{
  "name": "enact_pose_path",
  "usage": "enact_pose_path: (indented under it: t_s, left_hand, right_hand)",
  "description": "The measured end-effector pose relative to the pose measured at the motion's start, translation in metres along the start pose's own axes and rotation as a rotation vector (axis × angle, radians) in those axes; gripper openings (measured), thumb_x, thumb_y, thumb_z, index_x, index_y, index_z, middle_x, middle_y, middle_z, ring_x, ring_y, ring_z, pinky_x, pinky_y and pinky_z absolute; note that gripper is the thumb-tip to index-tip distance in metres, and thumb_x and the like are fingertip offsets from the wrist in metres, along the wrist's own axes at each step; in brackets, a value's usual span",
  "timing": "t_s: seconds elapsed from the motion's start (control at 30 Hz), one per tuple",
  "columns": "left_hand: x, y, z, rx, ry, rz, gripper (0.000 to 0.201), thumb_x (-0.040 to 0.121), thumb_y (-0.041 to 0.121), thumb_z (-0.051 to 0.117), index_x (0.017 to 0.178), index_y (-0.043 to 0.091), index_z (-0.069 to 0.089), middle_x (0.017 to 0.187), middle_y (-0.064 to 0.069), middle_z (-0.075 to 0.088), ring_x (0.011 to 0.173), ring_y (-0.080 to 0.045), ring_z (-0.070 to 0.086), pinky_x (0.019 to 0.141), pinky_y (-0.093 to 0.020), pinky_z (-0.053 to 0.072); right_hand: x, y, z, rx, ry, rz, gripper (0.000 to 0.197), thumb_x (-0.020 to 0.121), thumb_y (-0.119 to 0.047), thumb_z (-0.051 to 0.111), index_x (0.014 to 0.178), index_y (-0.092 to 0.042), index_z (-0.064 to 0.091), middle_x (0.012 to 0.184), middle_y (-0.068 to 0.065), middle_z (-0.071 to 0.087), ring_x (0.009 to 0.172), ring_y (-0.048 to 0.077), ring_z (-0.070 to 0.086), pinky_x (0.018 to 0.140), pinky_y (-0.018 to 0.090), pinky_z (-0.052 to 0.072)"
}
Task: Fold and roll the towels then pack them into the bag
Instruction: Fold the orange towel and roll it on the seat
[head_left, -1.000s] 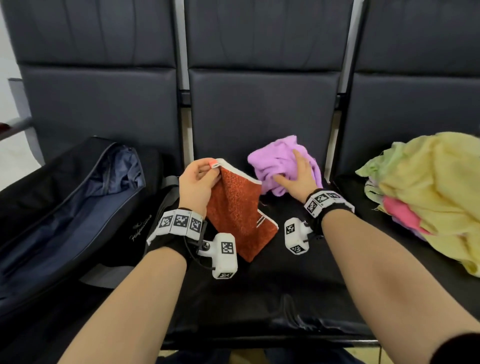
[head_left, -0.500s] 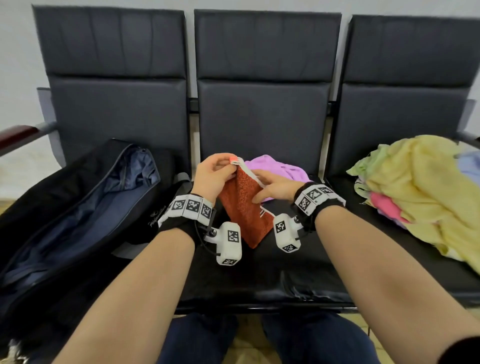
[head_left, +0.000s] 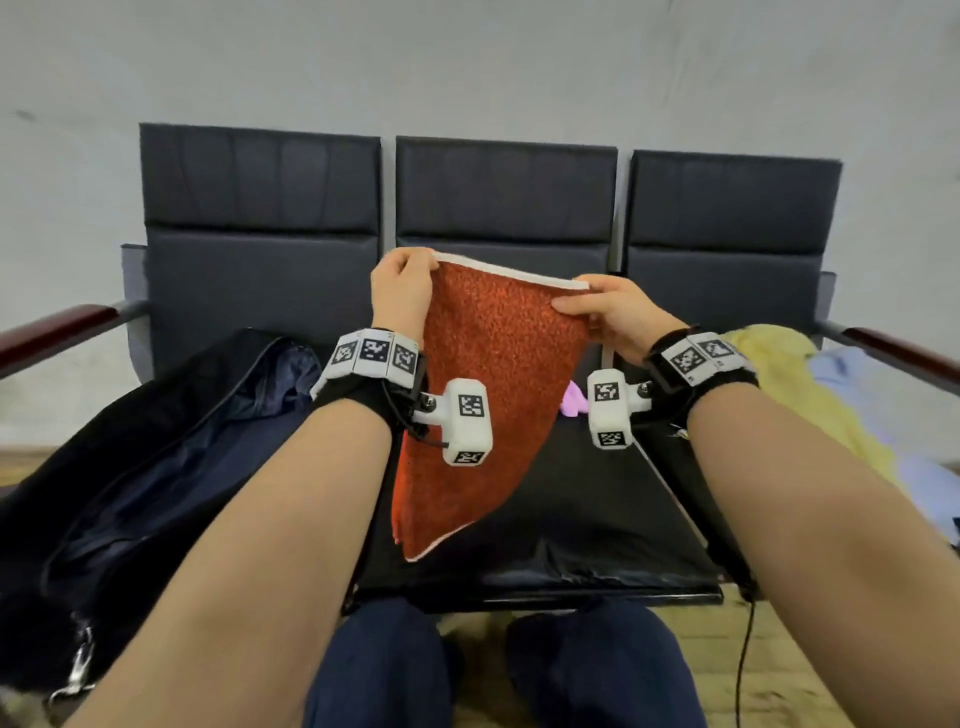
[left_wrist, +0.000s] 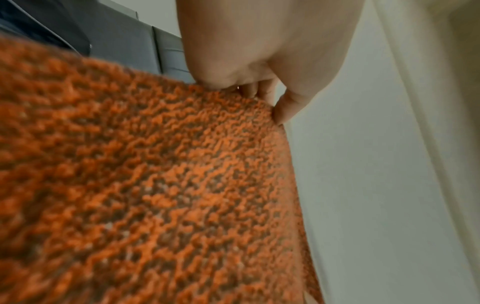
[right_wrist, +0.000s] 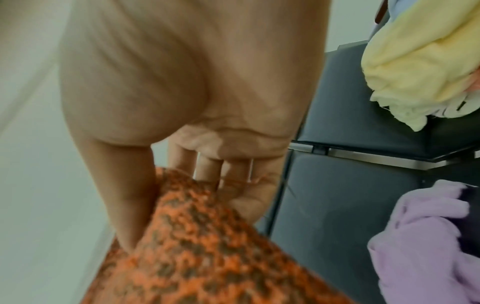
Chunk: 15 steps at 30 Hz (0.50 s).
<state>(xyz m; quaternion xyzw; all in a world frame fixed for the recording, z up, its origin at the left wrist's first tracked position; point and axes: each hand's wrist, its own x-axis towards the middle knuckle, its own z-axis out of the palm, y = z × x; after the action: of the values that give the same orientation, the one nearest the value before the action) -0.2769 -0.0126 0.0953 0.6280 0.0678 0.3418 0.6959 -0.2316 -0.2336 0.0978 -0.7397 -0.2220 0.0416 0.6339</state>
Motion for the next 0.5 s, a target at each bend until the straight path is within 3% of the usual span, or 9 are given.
enact_pose_path:
  t_s: [0.07, 0.13, 0.23, 0.3, 0.33, 0.4, 0.5]
  left_hand:
    - [0.002, 0.011, 0.002, 0.012, 0.011, 0.010, 0.021, 0.083, 0.011, 0.055, 0.064, 0.019, 0.058, 0.064, 0.004, 0.051, 0.063, -0.010, 0.045, 0.067, -0.028, 0.039]
    - [0.005, 0.014, 0.004, 0.068, -0.011, 0.001, 0.020, 0.082, 0.012, 0.057, 0.063, 0.020, 0.059, 0.063, 0.004, 0.052, 0.062, -0.011, 0.047, 0.066, -0.027, 0.039]
    - [0.012, 0.002, 0.008, 0.215, -0.075, -0.003, 0.010, 0.083, 0.009, 0.062, 0.082, 0.015, 0.069, 0.079, -0.001, 0.065, 0.072, -0.013, 0.056, 0.067, -0.024, 0.047]
    - [0.015, -0.007, 0.012, 0.238, -0.129, -0.050, 0.018, 0.084, 0.002, 0.061, 0.100, 0.007, 0.068, 0.085, -0.010, 0.067, 0.059, -0.010, 0.058, 0.051, -0.020, 0.046]
    - [0.016, -0.009, 0.015, 0.211, -0.156, -0.073, 0.019, 0.086, -0.002, 0.057, 0.103, 0.005, 0.064, 0.083, -0.010, 0.065, 0.049, -0.007, 0.057, 0.043, -0.019, 0.044]
    - [0.014, -0.007, 0.021, 0.079, -0.183, -0.096, 0.019, 0.092, -0.007, 0.048, 0.102, 0.006, 0.055, 0.085, -0.006, 0.059, 0.047, -0.005, 0.060, 0.042, -0.019, 0.050]
    - [0.014, -0.007, 0.028, -0.056, -0.222, -0.012, 0.022, 0.095, -0.006, 0.044, 0.095, 0.013, 0.054, 0.091, 0.001, 0.059, 0.069, -0.009, 0.067, 0.064, -0.025, 0.056]
  right_hand:
    - [-0.001, -0.016, -0.005, 0.003, 0.043, -0.031, 0.015, 0.083, -0.002, 0.065, 0.079, -0.017, 0.064, 0.068, -0.001, 0.060, 0.057, 0.009, 0.056, 0.055, 0.020, 0.046]
    - [0.002, -0.023, -0.007, -0.105, 0.092, -0.040, 0.017, 0.082, -0.003, 0.066, 0.073, -0.016, 0.061, 0.060, -0.004, 0.057, 0.049, 0.005, 0.051, 0.048, 0.019, 0.040]
    - [0.008, -0.022, -0.011, -0.383, 0.145, -0.020, 0.014, 0.083, -0.004, 0.069, 0.075, -0.012, 0.061, 0.050, -0.006, 0.050, 0.034, -0.001, 0.041, 0.037, 0.015, 0.030]
    - [0.014, -0.016, -0.013, -0.426, 0.142, 0.020, 0.009, 0.084, -0.003, 0.069, 0.084, -0.007, 0.061, 0.053, 0.002, 0.048, 0.028, 0.004, 0.040, 0.031, 0.015, 0.028]
    - [0.018, -0.013, -0.014, -0.418, 0.156, 0.028, 0.009, 0.085, -0.002, 0.068, 0.084, -0.007, 0.060, 0.053, 0.005, 0.050, 0.028, 0.007, 0.043, 0.030, 0.017, 0.032]
    - [0.025, -0.009, -0.016, -0.347, 0.217, 0.002, 0.015, 0.086, 0.001, 0.066, 0.081, -0.010, 0.057, 0.062, 0.011, 0.058, 0.036, 0.008, 0.057, 0.040, 0.022, 0.051]
    - [0.033, -0.004, -0.016, -0.245, 0.340, -0.112, 0.023, 0.084, 0.003, 0.065, 0.077, -0.017, 0.057, 0.072, 0.007, 0.061, 0.059, 0.015, 0.064, 0.063, 0.028, 0.057]
